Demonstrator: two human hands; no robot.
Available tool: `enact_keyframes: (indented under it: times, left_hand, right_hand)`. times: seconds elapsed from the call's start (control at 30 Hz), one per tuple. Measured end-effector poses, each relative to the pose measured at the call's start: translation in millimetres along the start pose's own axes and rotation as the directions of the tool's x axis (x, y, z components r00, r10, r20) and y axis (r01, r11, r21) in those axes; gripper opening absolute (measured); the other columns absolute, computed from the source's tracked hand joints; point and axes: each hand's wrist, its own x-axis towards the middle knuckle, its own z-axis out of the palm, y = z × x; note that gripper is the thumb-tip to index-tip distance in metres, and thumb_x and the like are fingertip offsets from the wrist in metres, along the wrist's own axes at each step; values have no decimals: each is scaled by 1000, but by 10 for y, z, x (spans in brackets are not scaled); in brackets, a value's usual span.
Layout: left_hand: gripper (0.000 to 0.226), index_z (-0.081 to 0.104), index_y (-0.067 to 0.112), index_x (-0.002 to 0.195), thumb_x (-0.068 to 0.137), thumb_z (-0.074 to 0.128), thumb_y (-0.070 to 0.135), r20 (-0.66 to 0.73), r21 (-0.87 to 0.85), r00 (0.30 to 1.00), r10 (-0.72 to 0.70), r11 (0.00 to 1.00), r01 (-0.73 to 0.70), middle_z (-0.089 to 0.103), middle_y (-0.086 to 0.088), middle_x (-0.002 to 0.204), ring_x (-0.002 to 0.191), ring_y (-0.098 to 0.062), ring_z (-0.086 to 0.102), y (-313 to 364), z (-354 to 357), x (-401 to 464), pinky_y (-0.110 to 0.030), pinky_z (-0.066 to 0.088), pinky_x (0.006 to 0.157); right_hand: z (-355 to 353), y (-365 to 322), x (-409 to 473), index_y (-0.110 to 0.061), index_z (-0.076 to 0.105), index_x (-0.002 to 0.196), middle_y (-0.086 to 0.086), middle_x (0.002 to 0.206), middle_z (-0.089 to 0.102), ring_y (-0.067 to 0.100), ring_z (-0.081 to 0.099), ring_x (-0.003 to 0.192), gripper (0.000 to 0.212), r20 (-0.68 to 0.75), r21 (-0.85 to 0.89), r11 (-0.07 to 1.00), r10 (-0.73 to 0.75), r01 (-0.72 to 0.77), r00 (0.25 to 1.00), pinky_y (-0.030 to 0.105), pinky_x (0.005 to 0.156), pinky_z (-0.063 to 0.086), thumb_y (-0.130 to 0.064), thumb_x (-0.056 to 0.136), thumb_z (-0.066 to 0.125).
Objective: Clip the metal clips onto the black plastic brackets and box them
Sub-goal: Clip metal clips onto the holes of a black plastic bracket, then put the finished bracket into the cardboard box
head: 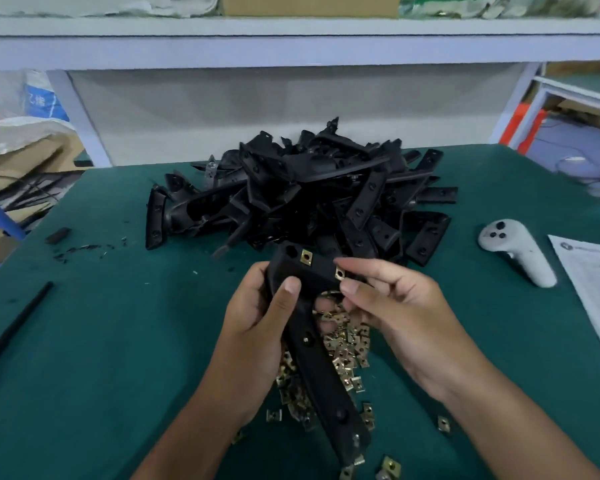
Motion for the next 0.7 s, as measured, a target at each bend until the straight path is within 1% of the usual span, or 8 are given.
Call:
enact_keyframes:
  times: [0.1,0.13,0.2,0.27,0.4,0.47,0.6,0.7]
  left_hand:
    - [14,71,35,101,95,60,40,68,-11,996,-61,998,62,76,7,99,90,-12,74,62,406,-79,-20,60,72]
    - [11,72,39,98,93,63,43,112,-20,989,-101,994,104,76,10,100,93,-11,73,41,577,-118,-24,62,73]
    - [16,70,39,102,89,71,49,249,-9,951,-184,981,192,77,7,105,100,-23,73,-24,989,-251,-51,61,84]
    - [27,65,31,109,88,73,46,383,32,891,-245,967,252,76,5,107,99,-25,74,-176,1486,-458,-61,56,90]
    - [20,59,22,111,96,69,15,542,157,770,-337,941,301,76,3,102,96,-15,74,-605,2458,-1041,-42,56,91]
    - [21,58,27,115,97,67,22,600,282,715,-360,931,233,73,11,104,101,-4,69,-885,2837,-1335,-30,53,96]
    - [39,48,26,139,102,54,36,670,480,579,-464,866,140,58,8,136,118,-7,57,-1262,3305,-1759,-24,45,98]
    - [44,41,24,146,105,51,34,679,539,511,-527,830,139,51,5,141,110,-1,53,-1405,3503,-1828,-13,39,86]
  right_hand:
    - [-254,-125,-374,-28,79,111,-4,84,75,7,68,78,31,-160,17,998,-59,63,985,16,67,51,-30,80,83]
    - [-358,-171,-538,-27,80,109,-3,83,75,7,67,77,32,-248,50,995,-76,91,966,16,67,51,-30,78,83]
    - [-601,-237,-917,-23,81,106,0,81,74,7,68,76,35,-463,90,979,-119,180,878,17,66,52,-30,72,85]
    - [-881,-265,-1375,-21,81,103,1,80,72,8,68,77,35,-677,60,962,-156,265,719,18,66,52,-33,70,83]
    - [-1433,-95,-2395,-21,81,102,2,85,75,11,70,82,16,-949,-97,963,-166,252,267,25,73,55,-26,88,74]
    - [-1653,58,-2889,-21,79,102,7,92,77,13,71,88,13,-984,-102,977,-127,188,126,31,81,53,-18,95,69]
    - [-1974,289,-3561,-28,79,102,8,103,77,14,73,93,12,-998,-67,997,-68,21,9,33,80,53,-22,96,70]
    - [-2166,392,-3774,-33,78,101,-3,94,78,11,74,93,12,-994,-110,987,-111,-114,-4,30,76,53,-26,95,70]
